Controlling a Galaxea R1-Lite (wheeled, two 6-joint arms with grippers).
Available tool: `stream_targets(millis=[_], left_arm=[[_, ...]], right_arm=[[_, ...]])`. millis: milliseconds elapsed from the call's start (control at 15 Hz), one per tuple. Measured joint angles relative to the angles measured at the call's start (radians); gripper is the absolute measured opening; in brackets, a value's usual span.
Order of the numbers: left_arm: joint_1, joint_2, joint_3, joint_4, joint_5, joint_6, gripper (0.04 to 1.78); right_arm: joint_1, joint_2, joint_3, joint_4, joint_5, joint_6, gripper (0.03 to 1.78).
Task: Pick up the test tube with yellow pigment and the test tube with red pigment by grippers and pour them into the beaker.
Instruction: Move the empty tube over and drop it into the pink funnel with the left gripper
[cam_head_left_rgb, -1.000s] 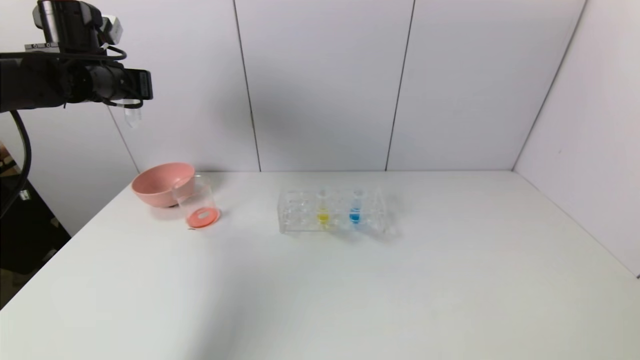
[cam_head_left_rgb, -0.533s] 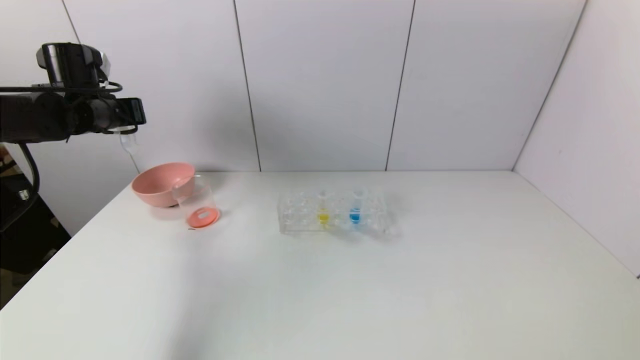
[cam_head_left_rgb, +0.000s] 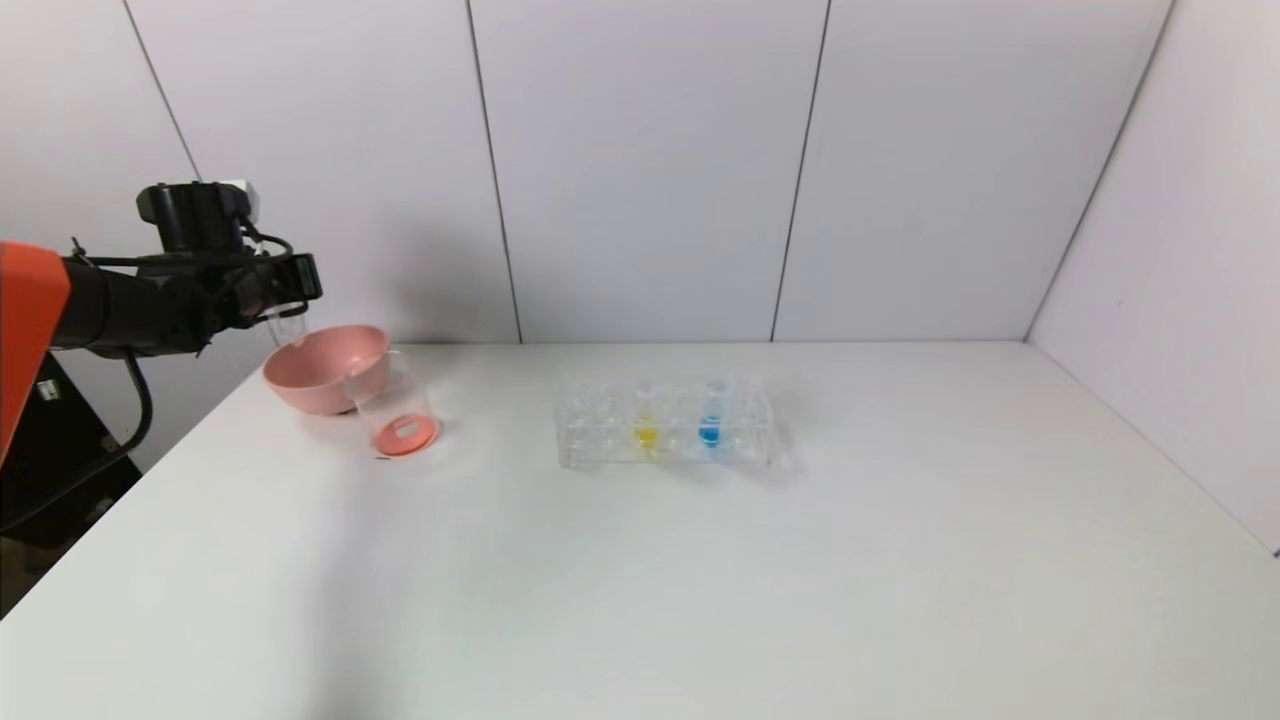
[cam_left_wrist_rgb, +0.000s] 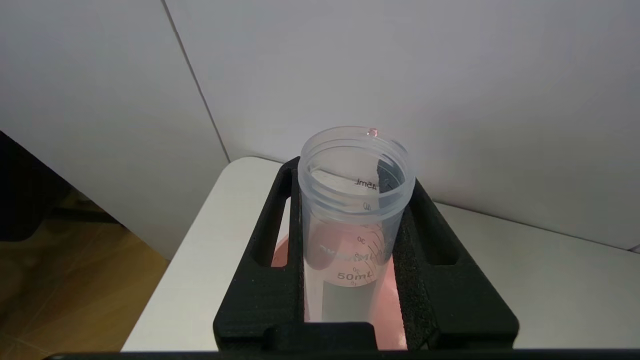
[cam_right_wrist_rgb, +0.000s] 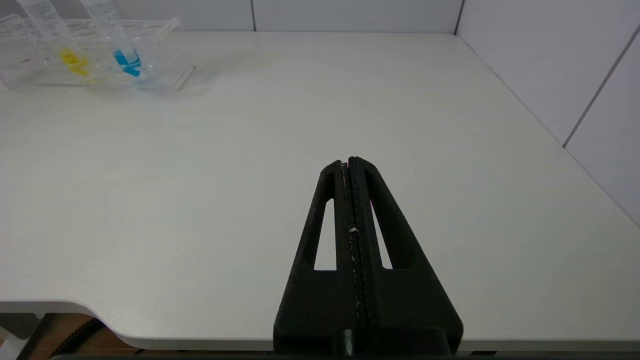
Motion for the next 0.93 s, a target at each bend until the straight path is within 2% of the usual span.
stream_targets(millis=[933], left_arm=[[-0.002,0.103,-0.041,0.005,-0.041,0.000,0.53]], right_arm=[[0.000,0.000,0.000,0.000,0.000,0.000,0.11]])
